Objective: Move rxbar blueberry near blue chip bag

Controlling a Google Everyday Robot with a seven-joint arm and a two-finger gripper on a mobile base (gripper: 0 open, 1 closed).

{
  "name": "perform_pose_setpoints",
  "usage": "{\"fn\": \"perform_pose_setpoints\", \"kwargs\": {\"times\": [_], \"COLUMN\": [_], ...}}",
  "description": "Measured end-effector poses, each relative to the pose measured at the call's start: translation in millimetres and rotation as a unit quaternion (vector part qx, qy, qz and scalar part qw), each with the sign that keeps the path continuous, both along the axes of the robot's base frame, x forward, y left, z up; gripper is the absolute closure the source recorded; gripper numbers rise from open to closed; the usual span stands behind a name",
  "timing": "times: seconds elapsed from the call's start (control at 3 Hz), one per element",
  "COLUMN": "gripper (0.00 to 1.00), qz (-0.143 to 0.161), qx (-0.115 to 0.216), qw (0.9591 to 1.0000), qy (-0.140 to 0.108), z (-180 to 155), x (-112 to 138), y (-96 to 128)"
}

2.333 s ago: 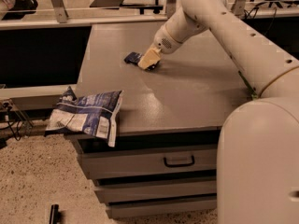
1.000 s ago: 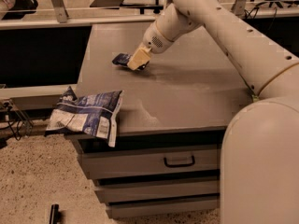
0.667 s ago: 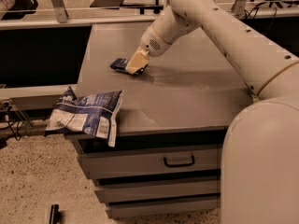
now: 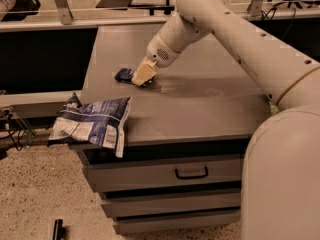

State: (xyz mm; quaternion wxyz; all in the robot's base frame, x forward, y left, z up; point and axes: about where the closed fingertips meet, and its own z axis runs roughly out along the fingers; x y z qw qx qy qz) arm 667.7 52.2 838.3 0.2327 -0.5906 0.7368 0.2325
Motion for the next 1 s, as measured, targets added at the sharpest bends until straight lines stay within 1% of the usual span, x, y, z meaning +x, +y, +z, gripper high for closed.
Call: {"fn": "perform_pose_setpoints", "kwargs": {"times": [0.33, 0.67, 1.0], "gripper": [1.00, 1.00, 1.00], "qz": [0.009, 0.039, 0.039], "qx": [-0.001, -0.014, -0.014], "qw": [1.0000, 0.9991, 0.9991], "qy": [0.000, 0.004, 0.004], "z": [-0.3, -2.8, -0.8], "x": [-3.4, -10.1, -10.1], "y": [3.3, 10.2, 10.2]}}
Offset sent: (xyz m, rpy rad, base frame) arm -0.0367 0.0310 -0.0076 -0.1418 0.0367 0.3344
